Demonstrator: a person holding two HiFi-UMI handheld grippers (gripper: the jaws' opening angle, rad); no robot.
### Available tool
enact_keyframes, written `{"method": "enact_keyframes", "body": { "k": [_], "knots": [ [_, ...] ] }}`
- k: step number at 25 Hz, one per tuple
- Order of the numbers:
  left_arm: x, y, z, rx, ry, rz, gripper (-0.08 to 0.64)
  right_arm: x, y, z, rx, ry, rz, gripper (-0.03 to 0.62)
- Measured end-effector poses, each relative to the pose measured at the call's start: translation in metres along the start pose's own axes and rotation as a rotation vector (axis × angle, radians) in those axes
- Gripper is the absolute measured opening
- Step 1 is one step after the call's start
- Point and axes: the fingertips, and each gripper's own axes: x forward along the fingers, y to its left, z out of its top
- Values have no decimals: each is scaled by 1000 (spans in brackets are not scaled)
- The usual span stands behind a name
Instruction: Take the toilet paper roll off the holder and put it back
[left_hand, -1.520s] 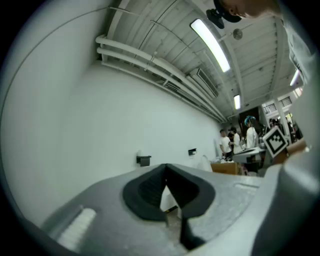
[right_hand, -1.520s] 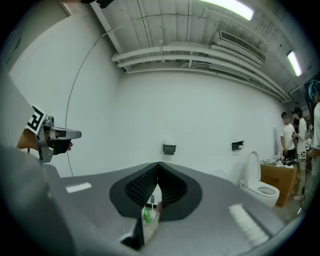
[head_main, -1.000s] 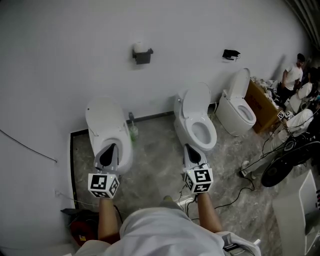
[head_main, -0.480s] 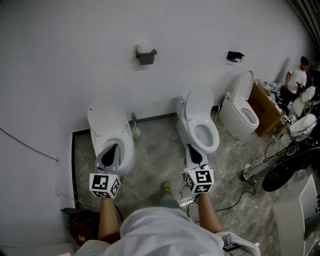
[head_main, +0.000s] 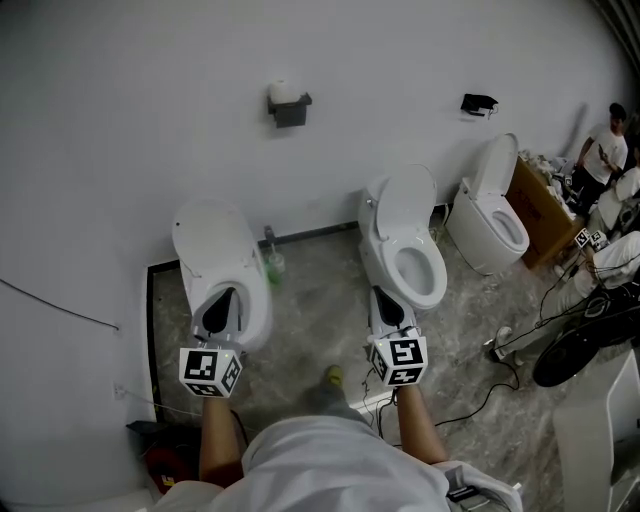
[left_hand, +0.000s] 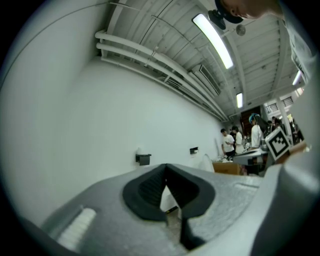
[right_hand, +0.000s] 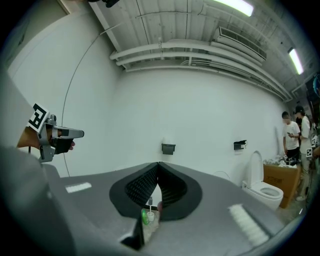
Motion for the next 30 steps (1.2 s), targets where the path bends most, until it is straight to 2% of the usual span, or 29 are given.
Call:
{"method": "enact_keyframes", "body": {
  "k": [11,21,30],
  "knots": [
    [82,18,-22,-8,36,20,-1,83,-43,-7,15,-18,20,-2],
    [188,33,-41,0,73,26,0,175,-102,-20,14,-5,47,-2],
    [274,41,-37,-5,89,56,0,254,-155,-9,9,-1,108,-2]
  ]
}}
